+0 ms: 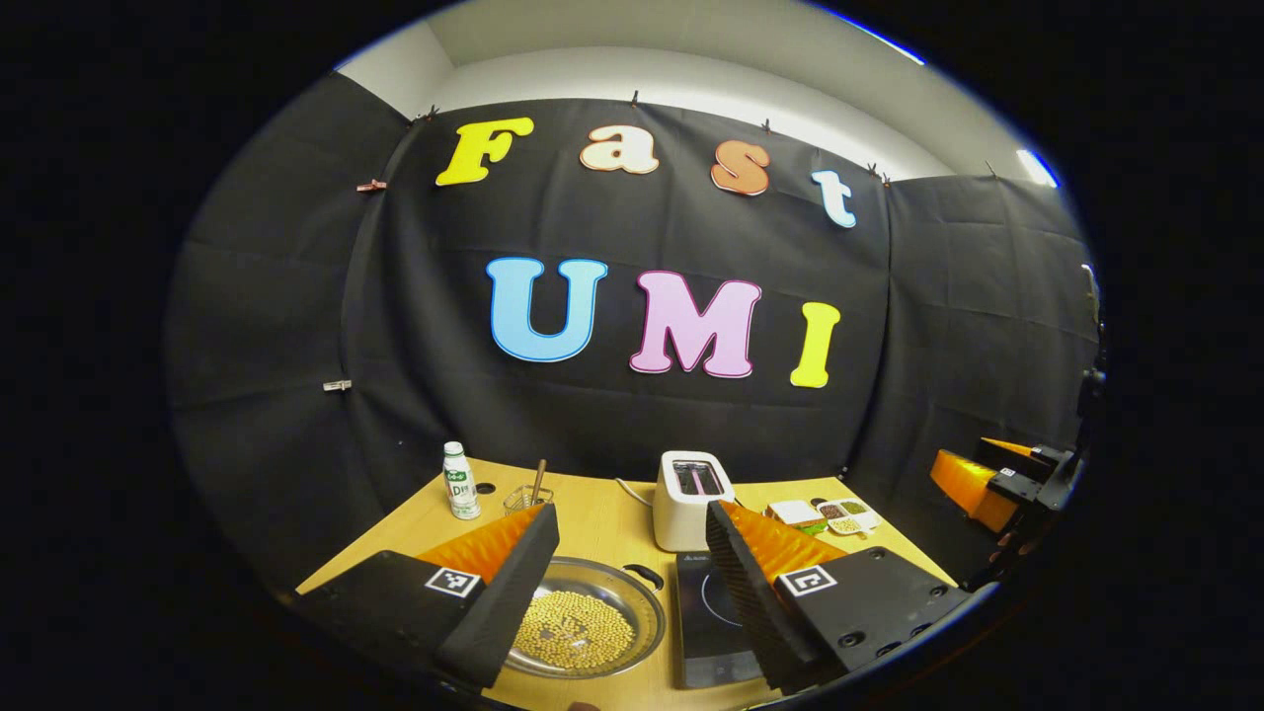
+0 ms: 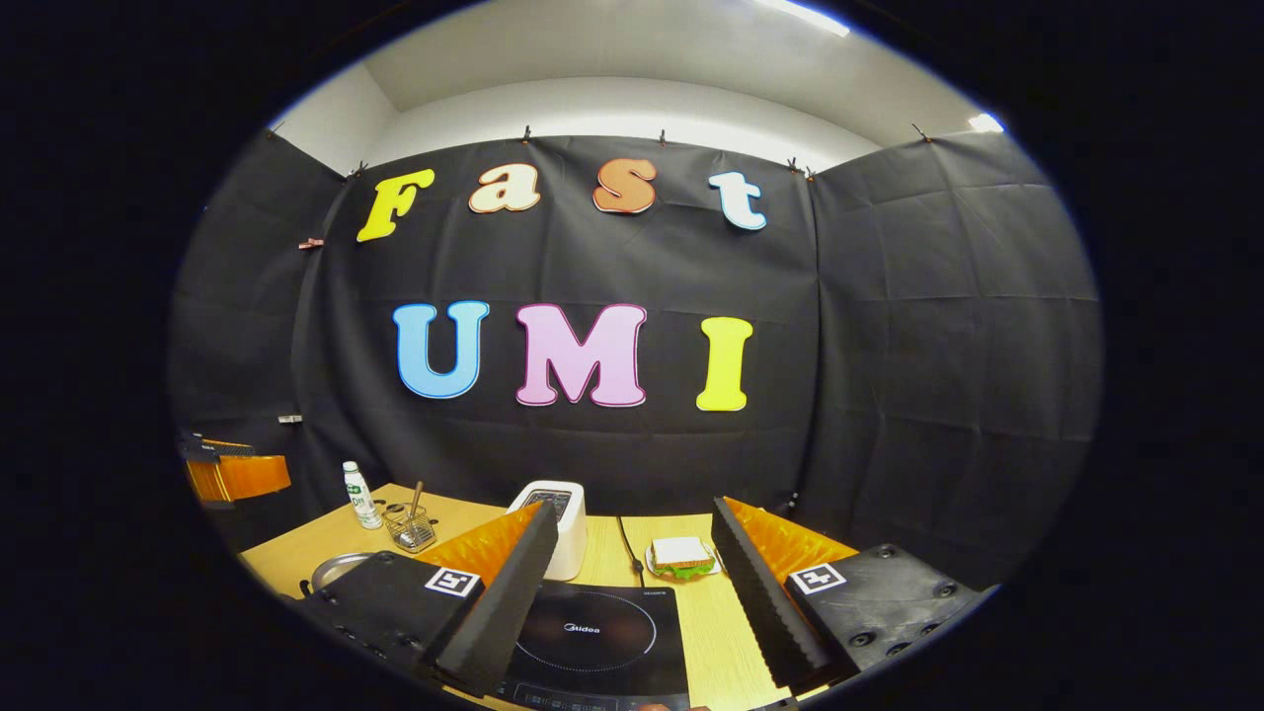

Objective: First push the handle of the pot to place it horizontally, then grasp the pot with both hands and set it on the induction cooktop.

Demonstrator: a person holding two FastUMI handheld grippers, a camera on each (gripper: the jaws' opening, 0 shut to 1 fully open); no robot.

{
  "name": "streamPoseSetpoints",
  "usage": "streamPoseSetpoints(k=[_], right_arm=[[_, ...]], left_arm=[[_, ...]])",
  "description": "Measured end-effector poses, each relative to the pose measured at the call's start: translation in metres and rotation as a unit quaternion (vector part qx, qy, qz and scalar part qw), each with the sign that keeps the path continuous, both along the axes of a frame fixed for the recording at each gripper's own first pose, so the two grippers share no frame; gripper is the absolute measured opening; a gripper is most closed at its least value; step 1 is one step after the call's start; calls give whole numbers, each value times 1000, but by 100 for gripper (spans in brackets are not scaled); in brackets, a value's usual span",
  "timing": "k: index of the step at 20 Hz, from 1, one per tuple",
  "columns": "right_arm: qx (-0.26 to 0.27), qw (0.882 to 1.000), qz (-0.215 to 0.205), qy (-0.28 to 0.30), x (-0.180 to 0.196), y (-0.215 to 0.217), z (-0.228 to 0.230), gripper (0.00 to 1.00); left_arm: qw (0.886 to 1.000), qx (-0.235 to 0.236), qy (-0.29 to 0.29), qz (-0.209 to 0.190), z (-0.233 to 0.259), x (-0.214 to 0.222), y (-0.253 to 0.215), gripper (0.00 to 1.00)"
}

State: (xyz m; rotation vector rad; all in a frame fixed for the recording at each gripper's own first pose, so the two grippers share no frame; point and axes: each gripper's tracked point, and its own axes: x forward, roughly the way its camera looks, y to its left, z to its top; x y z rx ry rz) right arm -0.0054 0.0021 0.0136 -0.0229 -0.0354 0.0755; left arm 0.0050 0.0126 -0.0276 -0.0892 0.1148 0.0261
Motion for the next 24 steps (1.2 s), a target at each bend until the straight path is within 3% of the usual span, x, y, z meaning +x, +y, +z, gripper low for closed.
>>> streamPoseSetpoints(k=[3, 5, 8, 10, 13, 14, 16, 24], right_arm=[[-2, 1000, 1, 2, 1, 0, -2, 98], [-5, 1000, 4, 2, 2, 0, -3, 98], [-8, 1000, 16, 5, 9, -2, -8, 98], [-2, 1000, 30, 9, 15, -2, -12, 98], [8, 998, 56, 10, 26, -1, -17, 98], [8, 998, 64, 10, 29, -2, -18, 98], [14, 997, 79, 15, 37, -2, -22, 98], [22, 997, 66, 30, 32, 3, -27, 98]], left_arm=[[1000, 7, 26, 5, -10, 3, 12, 93], [999, 11, 38, 7, -14, 6, 20, 86], [998, 2, 65, -6, -27, 8, 19, 59], [996, -12, 88, -18, -40, 7, 13, 53], [991, -52, 123, 7, -64, 2, 16, 29], [988, -64, 142, 14, -77, -2, 13, 17], [983, -64, 167, 37, -93, -13, 14, 5], [971, -87, 217, 54, -133, -39, 46, 5]])
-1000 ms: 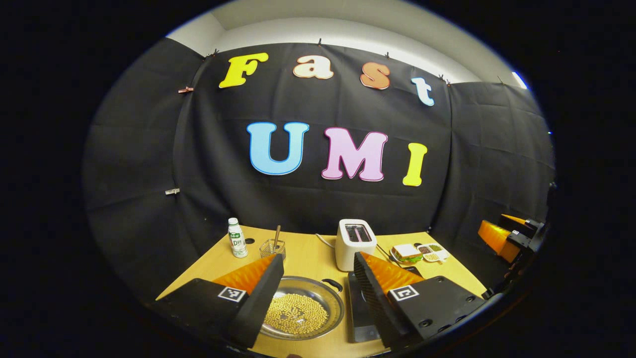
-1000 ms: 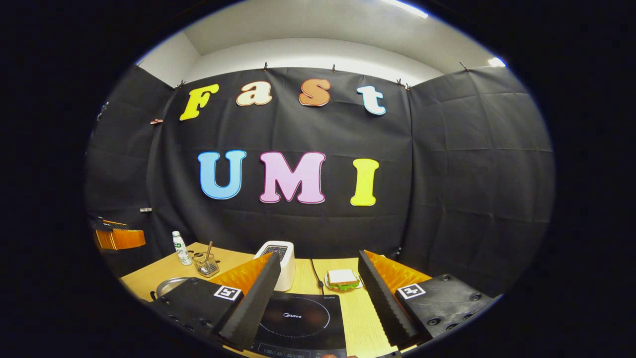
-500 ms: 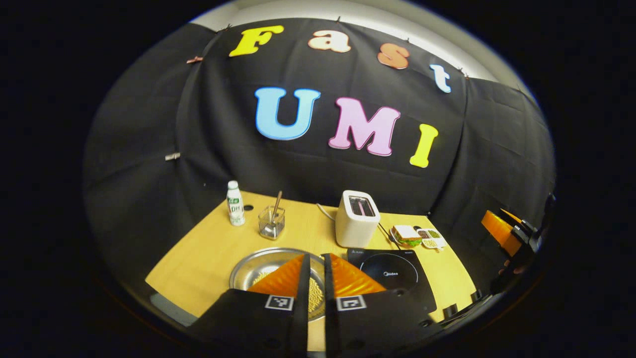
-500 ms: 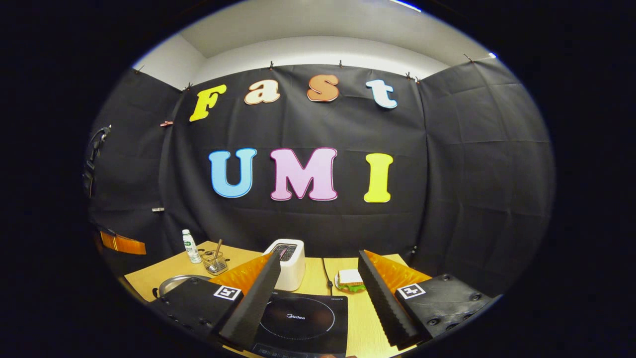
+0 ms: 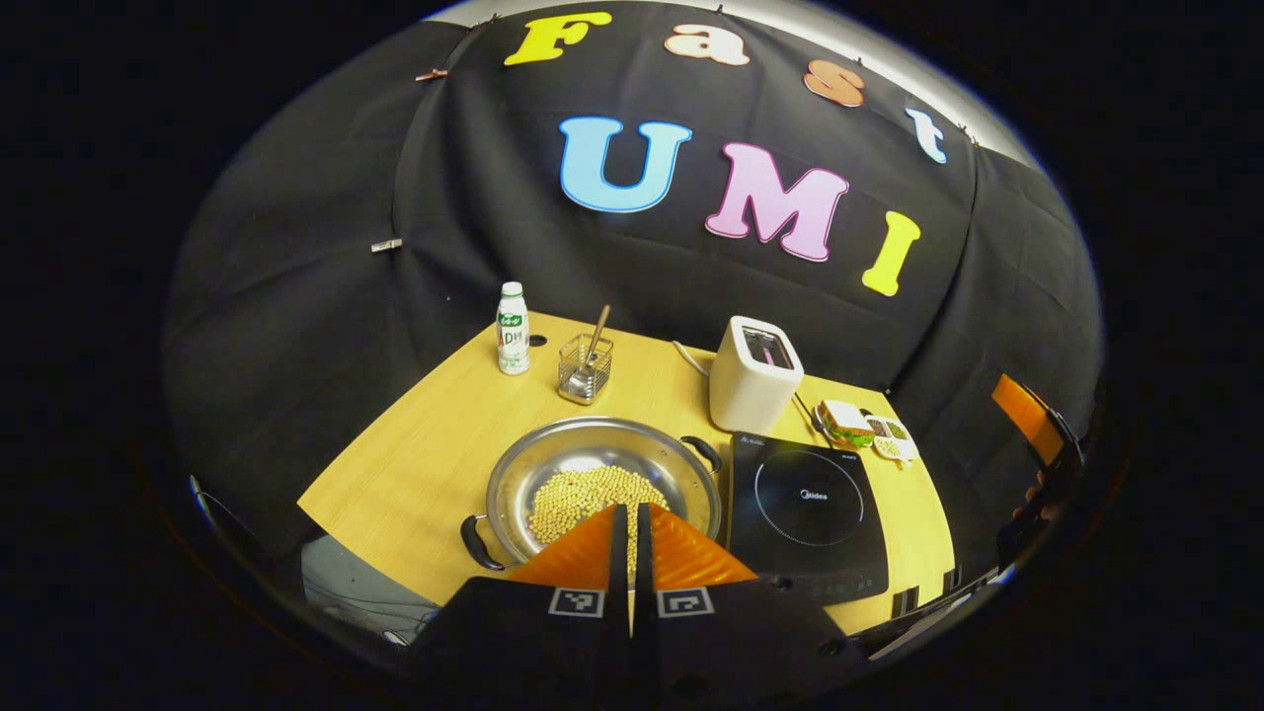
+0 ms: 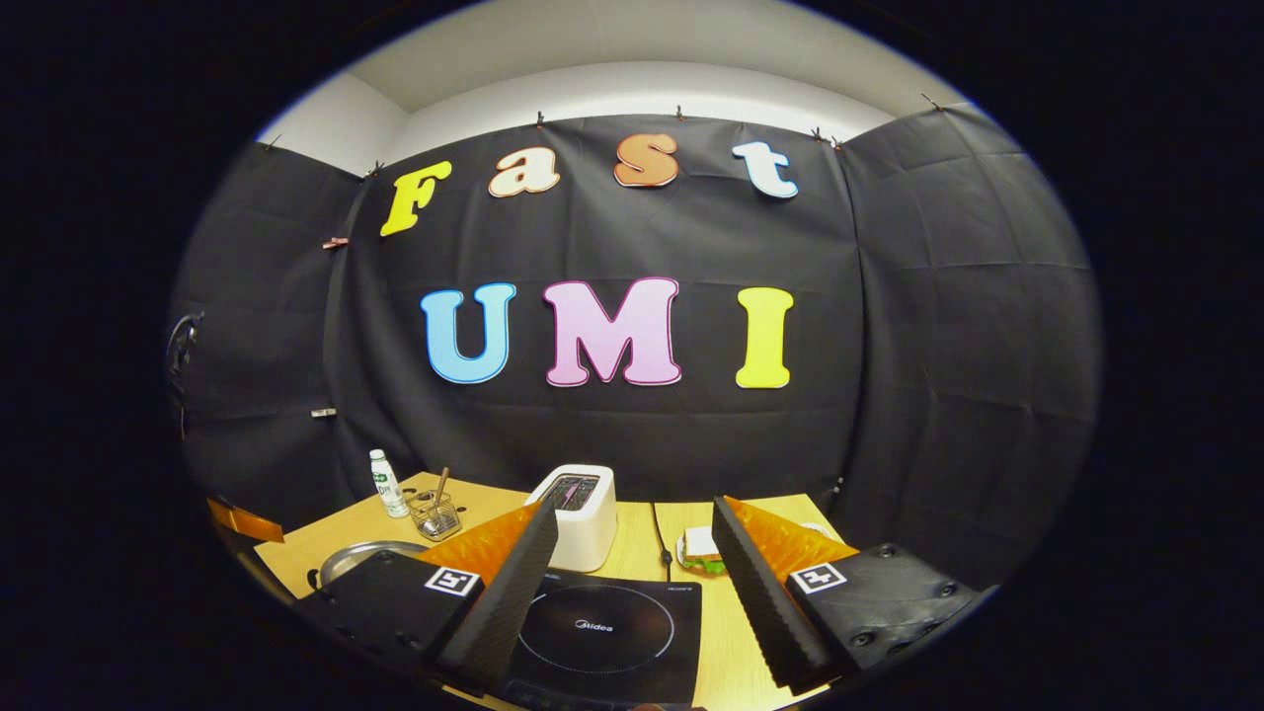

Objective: First push the handle of the pot to place it horizontally, then grasp the pot with both hands and set it on the induction cooktop.

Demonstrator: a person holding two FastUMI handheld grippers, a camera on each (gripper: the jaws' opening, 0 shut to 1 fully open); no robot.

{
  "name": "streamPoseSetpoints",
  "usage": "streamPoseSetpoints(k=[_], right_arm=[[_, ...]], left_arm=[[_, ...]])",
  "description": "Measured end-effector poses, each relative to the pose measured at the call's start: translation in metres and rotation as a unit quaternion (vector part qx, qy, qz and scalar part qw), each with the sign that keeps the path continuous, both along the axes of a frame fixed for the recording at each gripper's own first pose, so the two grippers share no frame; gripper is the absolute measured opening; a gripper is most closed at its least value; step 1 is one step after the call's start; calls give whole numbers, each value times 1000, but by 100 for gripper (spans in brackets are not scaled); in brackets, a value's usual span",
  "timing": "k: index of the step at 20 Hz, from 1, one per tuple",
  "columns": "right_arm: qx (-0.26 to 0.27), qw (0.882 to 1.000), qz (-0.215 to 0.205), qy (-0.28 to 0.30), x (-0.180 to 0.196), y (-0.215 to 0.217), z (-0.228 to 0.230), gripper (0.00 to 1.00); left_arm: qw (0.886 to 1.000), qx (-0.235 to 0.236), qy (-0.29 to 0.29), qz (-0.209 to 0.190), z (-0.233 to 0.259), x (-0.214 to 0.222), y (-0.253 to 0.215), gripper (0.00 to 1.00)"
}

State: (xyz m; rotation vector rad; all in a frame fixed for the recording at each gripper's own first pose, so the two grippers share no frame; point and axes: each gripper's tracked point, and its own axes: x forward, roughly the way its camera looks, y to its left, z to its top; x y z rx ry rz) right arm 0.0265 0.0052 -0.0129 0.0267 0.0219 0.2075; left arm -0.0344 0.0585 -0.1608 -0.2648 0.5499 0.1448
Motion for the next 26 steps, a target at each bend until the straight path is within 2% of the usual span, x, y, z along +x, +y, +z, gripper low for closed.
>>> streamPoseSetpoints(k=[2, 3, 6, 7, 8, 14, 20, 26], right_arm=[[-7, 1000, -12, -1, -7, 5, 1, 95], [-13, 1000, -17, -1, -11, 7, -1, 98], [-22, 999, -31, 8, -24, 19, -7, 98], [-21, 999, -36, 10, -29, 23, -8, 95], [-21, 999, -41, 12, -34, 28, -9, 98], [-38, 997, -61, 10, -60, 52, -17, 98], [-62, 996, -65, 19, -78, 71, -31, 98], [-73, 994, -73, 26, -86, 83, -41, 98]], left_arm=[[1000, -4, 20, -6, -18, -9, 11, 5], [999, -2, 33, -15, -31, -16, 15, 5], [996, -21, 69, -44, -63, -26, 19, 7], [995, -18, 81, -53, -74, -29, 24, 5], [994, -17, 91, -63, -84, -31, 27, 5], [985, -17, 133, -112, -126, -34, 45, 5], [974, -40, 161, -155, -155, -28, 53, 5], [966, -76, 188, -162, -178, -21, 62, 5]])
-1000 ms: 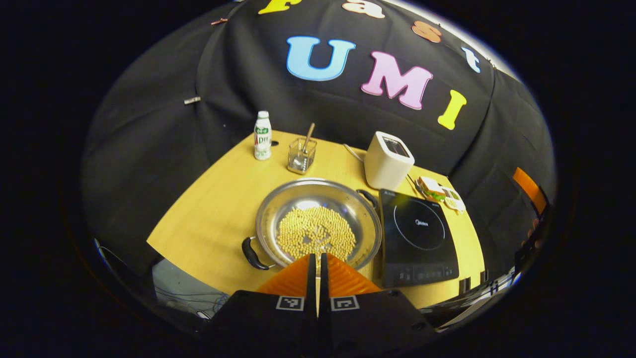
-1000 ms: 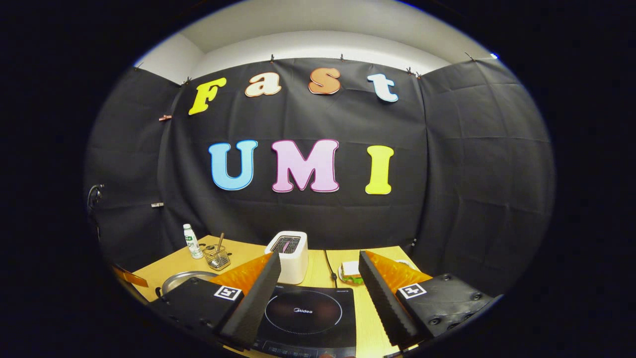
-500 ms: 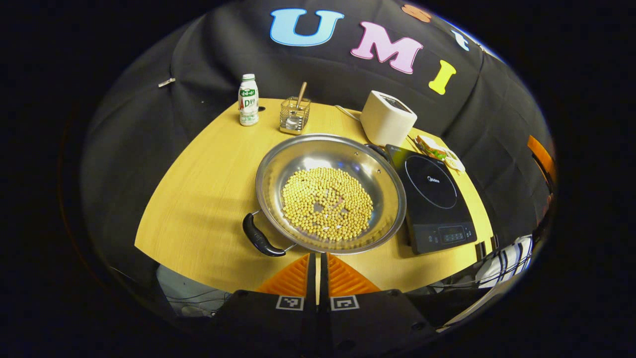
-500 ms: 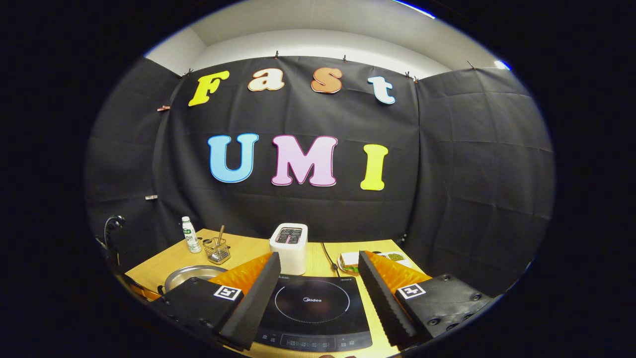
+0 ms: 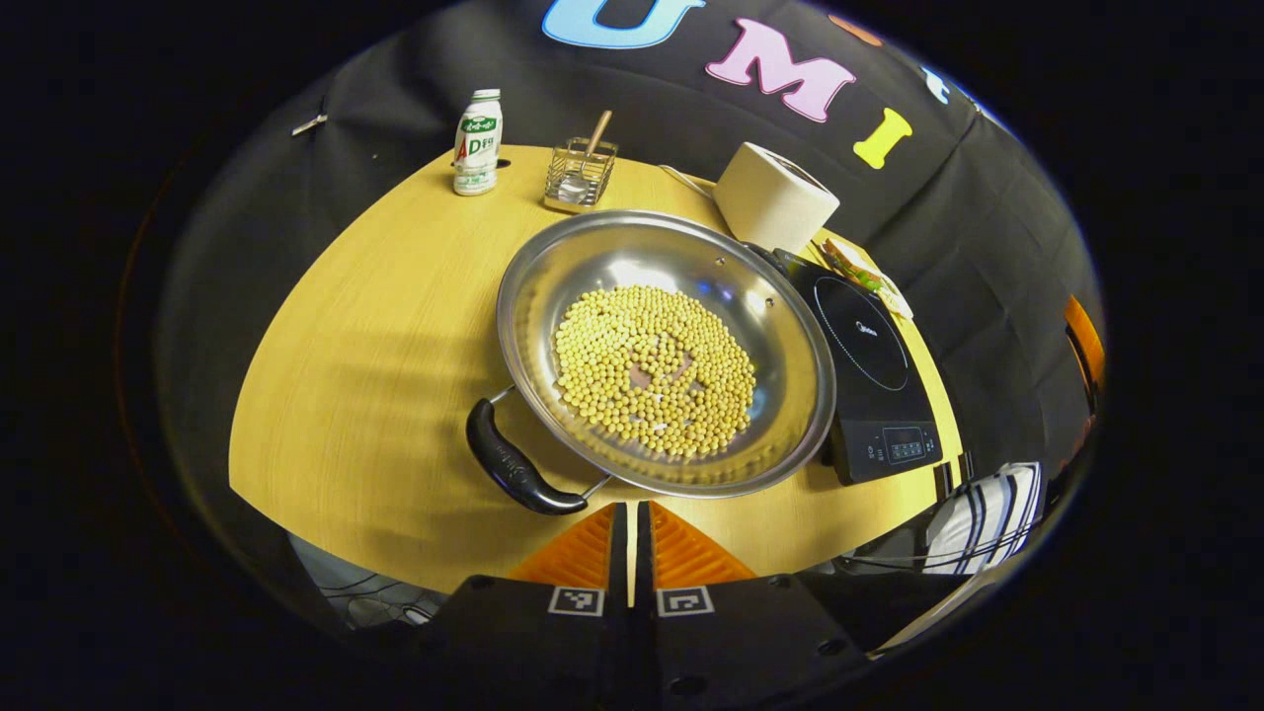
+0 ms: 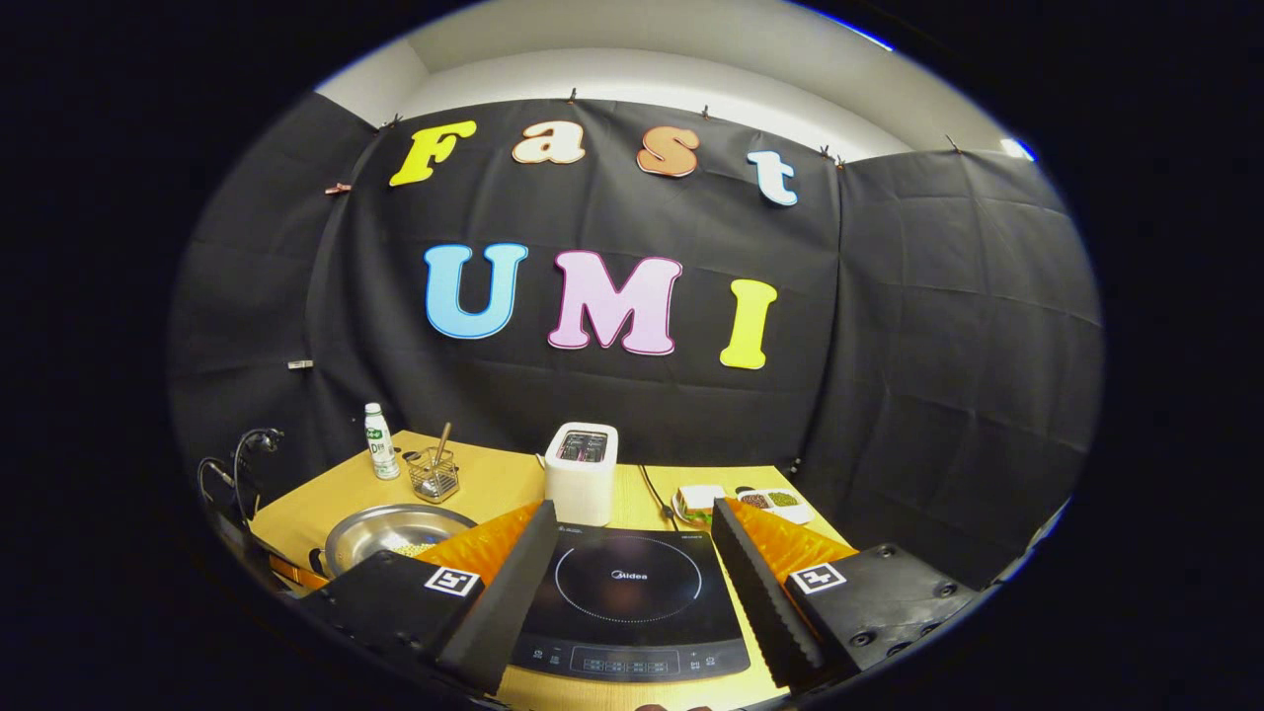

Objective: First push the handle of the pot to place it horizontally, then grasp the pot with both hands and set it on the induction cooktop.

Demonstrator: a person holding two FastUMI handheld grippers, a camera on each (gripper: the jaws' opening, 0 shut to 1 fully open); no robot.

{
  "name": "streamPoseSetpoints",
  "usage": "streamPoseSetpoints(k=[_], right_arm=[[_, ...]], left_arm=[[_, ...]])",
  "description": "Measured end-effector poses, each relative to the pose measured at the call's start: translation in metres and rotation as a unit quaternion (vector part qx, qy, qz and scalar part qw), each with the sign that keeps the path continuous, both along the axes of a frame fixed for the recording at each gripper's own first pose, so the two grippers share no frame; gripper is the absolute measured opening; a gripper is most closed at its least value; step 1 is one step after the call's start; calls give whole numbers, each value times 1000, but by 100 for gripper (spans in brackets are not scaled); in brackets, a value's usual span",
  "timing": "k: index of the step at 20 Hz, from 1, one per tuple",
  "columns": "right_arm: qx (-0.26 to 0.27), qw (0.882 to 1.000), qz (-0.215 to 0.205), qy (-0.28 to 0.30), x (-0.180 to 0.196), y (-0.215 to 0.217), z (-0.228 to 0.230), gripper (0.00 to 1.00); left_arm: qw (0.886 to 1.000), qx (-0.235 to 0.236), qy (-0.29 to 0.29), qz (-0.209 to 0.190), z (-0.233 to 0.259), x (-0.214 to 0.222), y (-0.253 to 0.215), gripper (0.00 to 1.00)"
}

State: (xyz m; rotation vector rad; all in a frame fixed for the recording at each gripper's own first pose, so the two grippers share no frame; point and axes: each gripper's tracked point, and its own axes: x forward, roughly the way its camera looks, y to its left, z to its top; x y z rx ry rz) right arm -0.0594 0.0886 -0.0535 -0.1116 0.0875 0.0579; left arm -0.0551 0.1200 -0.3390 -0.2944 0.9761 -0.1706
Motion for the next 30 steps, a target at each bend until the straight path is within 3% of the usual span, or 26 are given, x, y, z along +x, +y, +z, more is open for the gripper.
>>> streamPoseSetpoints(k=[4, 8, 21, 30], right_arm=[[1, 1000, -9, 5, 2, 2, -4, 98], [4, 1000, -12, 11, 7, 8, -7, 98], [-2, 999, -46, 20, 18, -4, -13, 98], [9, 998, -52, 32, 20, -6, -11, 98]], left_arm=[[1000, -8, 12, -7, -5, 3, 4, 5], [1000, 16, 12, -17, -10, 11, 18, 5], [998, 40, 26, 30, -21, 49, 95, 5], [995, 99, 10, 28, -25, 99, 138, 5]])
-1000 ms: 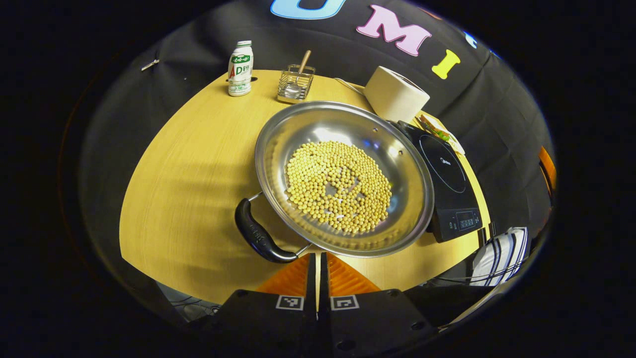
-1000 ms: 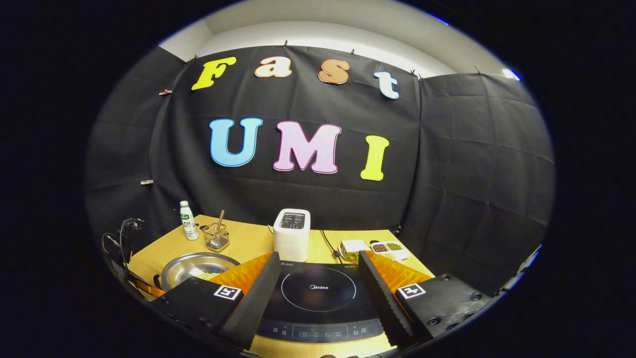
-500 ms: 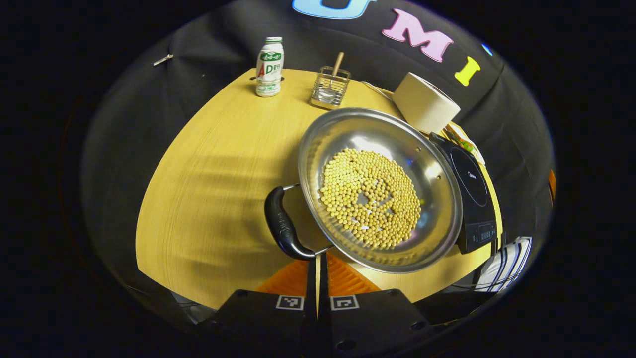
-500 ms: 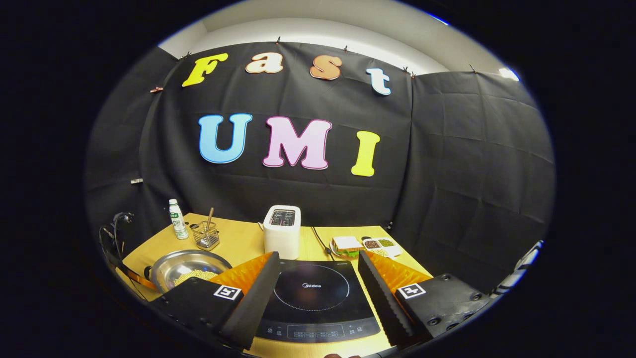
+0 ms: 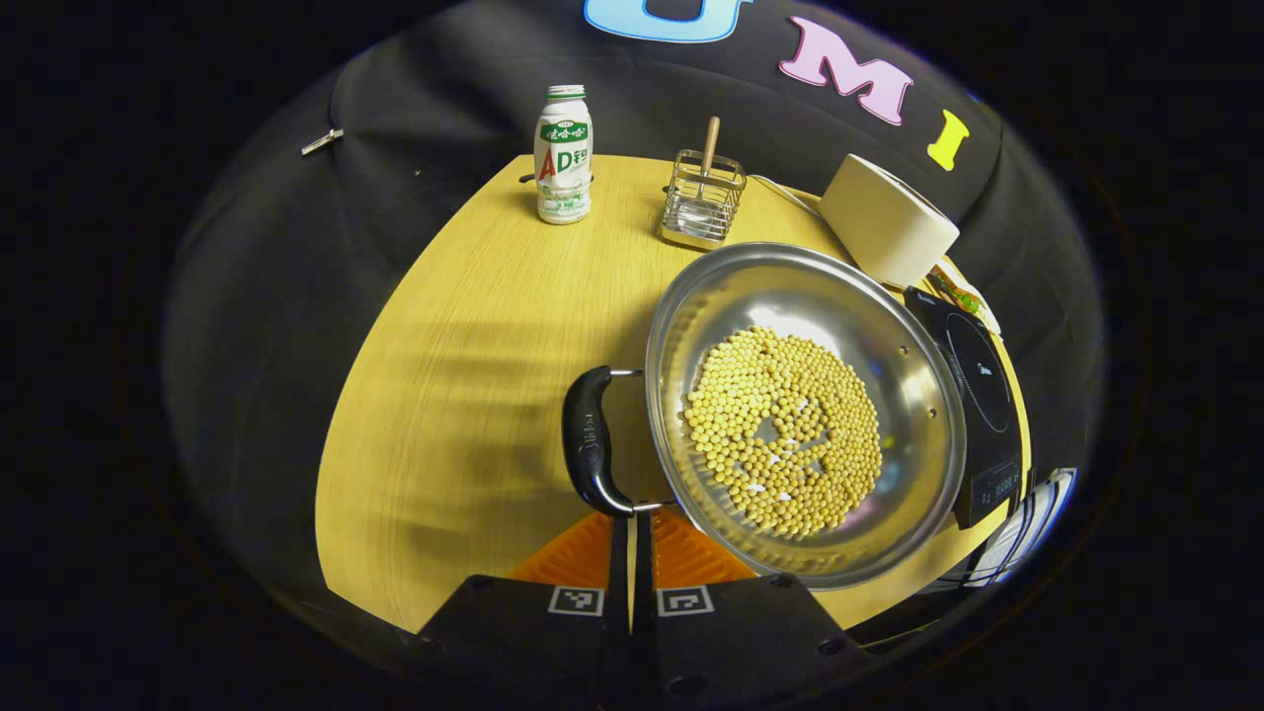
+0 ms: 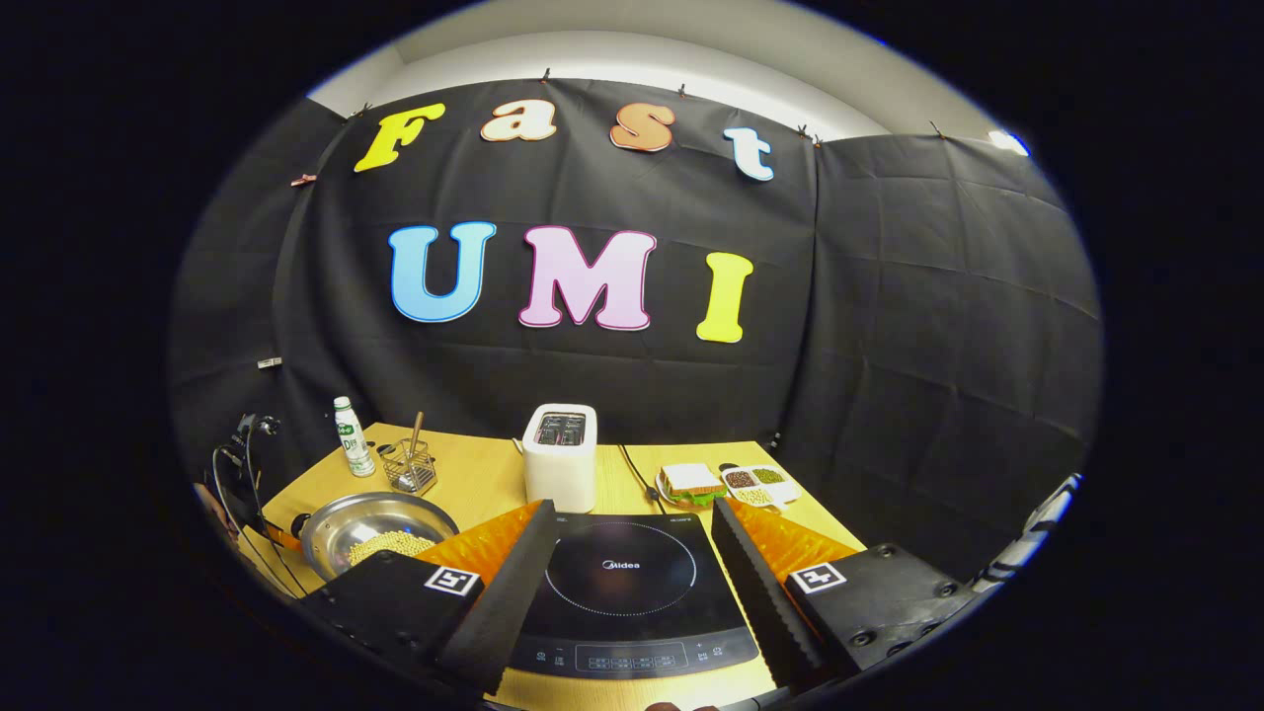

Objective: First push the handle of the pot to place it horizontally, then grasp the pot with both hands and set it on the induction cooktop.

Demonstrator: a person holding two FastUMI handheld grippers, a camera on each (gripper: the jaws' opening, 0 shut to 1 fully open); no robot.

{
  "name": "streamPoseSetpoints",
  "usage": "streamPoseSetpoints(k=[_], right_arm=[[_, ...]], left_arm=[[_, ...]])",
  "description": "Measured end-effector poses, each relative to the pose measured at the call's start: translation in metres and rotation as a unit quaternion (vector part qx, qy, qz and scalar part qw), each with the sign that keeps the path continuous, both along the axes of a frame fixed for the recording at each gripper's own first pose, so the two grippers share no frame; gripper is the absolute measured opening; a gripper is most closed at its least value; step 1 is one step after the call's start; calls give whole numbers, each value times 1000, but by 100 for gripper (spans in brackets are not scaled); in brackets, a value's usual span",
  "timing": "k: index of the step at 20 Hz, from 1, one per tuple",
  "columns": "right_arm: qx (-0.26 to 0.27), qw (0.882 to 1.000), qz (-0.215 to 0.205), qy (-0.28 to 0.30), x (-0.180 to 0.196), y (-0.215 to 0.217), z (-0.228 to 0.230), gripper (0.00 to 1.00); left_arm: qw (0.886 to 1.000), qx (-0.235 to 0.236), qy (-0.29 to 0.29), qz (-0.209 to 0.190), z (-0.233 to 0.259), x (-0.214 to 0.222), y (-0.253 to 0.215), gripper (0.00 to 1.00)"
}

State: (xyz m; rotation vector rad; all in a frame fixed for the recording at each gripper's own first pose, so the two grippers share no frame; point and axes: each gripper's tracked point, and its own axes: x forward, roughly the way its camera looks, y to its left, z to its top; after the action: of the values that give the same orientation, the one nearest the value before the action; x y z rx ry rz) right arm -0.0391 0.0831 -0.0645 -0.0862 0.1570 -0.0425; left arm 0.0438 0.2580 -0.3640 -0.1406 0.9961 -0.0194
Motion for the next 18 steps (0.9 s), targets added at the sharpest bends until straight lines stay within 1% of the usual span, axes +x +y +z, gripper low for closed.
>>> streamPoseSetpoints(k=[3, 5, 6, 9, 13, 16, 18], right_arm=[[-9, 1000, -8, 7, 0, -7, -4, 98], [-8, 1000, -9, 13, -2, -7, -7, 98], [-8, 1000, -8, 15, -3, -7, -8, 98], [-14, 1000, -3, 22, -3, -7, -13, 98], [5, 999, 13, 50, 1, 5, -28, 98], [23, 997, 27, 68, 9, 19, -40, 98], [41, 995, 33, 83, 13, 28, -49, 98]], left_arm=[[1000, 19, -3, -6, -1, 16, 10, 5], [999, 35, -7, -14, -1, 25, 15, 7], [999, 42, -9, -18, -1, 27, 17, 5], [999, 45, -14, -19, 1, 30, 18, 5], [999, 41, -30, -1, 17, 9, 23, 5], [996, 52, -66, 10, 46, -8, 31, 5], [994, 57, -92, 18, 66, -12, 34, 5]])
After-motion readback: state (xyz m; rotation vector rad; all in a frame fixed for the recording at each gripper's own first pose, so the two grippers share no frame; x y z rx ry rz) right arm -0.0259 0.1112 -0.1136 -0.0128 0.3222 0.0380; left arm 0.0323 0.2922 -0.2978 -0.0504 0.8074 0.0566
